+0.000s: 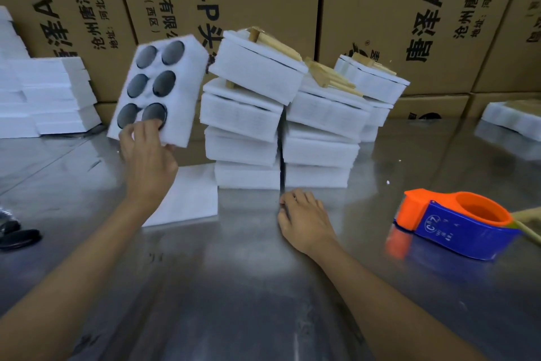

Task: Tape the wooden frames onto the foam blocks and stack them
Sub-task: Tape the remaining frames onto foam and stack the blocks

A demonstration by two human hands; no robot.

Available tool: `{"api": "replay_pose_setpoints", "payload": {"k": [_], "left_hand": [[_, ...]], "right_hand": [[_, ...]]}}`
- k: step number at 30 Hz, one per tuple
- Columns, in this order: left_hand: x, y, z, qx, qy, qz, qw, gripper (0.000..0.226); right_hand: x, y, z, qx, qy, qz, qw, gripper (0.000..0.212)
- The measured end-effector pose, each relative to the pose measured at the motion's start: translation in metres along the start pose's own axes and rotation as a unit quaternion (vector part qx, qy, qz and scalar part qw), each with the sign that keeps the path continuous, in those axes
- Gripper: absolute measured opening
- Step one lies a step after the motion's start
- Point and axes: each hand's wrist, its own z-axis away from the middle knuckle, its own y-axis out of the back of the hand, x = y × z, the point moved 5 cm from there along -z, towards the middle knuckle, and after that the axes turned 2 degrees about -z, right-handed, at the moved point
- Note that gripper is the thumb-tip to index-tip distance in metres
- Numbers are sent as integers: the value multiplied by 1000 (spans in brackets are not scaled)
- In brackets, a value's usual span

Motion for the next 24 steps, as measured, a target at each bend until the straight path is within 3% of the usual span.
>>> {"api": "replay_pose_setpoints", "payload": {"k": [6,9,12,14,17,19,21,24], "left_hand": [[32,40,-11,65,-14,62,996,41],[50,55,-1,73,-29,76,994,39],[74,65,17,85,-17,101,991,43],[90,71,29,101,-15,109,989,46],[115,77,46,112,-23,103,988,49],[135,81,56,109,-33,100,988,54],[156,86,65,114,-71,70,989,56],[184,94,78,112,-177,53,976,50]], "right_hand": [[4,1,4,-42,-25,-45,998,34],[-10,23,1,-57,-93,-221,969,32],[-47,82,-7,44,-98,-396,912,29],[-78,126,-9,77,-53,-464,881,41],[-118,171,-10,50,-20,-556,830,83],[-134,189,-8,38,-17,-581,813,97],[-132,202,-5,91,-10,-607,789,90],[-103,211,10,190,-40,-605,772,58]]}}
